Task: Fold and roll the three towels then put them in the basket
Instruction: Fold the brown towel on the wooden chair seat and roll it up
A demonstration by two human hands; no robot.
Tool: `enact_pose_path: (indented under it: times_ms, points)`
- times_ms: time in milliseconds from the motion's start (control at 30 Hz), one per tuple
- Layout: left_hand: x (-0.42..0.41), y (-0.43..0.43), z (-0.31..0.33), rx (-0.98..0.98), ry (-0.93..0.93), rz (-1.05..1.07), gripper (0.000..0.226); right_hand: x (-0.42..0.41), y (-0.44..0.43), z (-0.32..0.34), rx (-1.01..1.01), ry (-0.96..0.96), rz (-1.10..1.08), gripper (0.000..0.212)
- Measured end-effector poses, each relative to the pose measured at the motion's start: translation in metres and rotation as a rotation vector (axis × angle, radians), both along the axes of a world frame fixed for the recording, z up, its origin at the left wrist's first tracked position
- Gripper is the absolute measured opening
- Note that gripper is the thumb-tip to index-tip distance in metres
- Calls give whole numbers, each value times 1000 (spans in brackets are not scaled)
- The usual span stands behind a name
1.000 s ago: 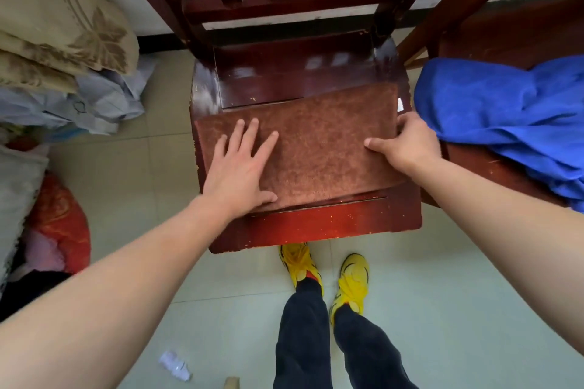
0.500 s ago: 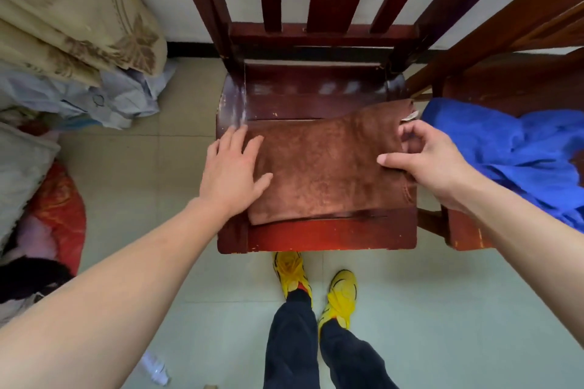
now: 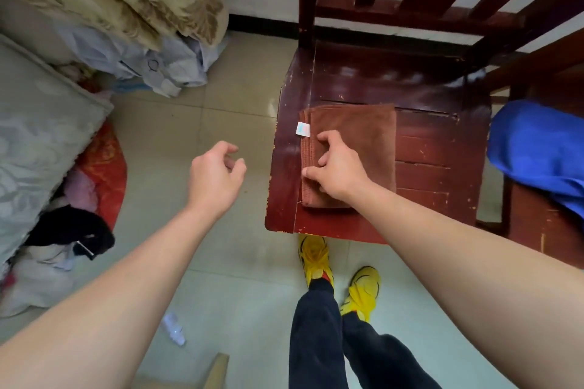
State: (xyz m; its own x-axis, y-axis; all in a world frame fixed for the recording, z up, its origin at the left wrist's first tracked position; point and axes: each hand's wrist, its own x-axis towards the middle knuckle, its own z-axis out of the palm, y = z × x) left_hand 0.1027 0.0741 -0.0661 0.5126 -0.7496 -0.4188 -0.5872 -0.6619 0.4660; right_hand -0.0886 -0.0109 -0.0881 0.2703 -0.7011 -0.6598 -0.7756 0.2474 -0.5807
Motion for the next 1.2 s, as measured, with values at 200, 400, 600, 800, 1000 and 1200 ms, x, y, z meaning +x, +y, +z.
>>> enact_pose_path:
  times_ms: [200,400,600,800,1000,1200]
  points:
    - [-32,-19,11,-151,-89,-262,21,-32,-32,9,49,-183,-474,34]
    - [-93,-59,-11,72,-214,-915,99,-58,-96,6,334,-410,-891,18]
    - [-90,-56,-39,176,-253,-905,126,-78,-109,17,241,-383,-905,9]
    - [-91,-57,-40,192,-260,-888,127,-115,7,7,412,-156,-527,10]
    - [-95,-63,-27,272,-269,-908,121,-144,0,-1,285,-34,-461,10]
    - [-120,-96,-11,-55,-57,-735,29,-136,1,4,37,300,-237,63]
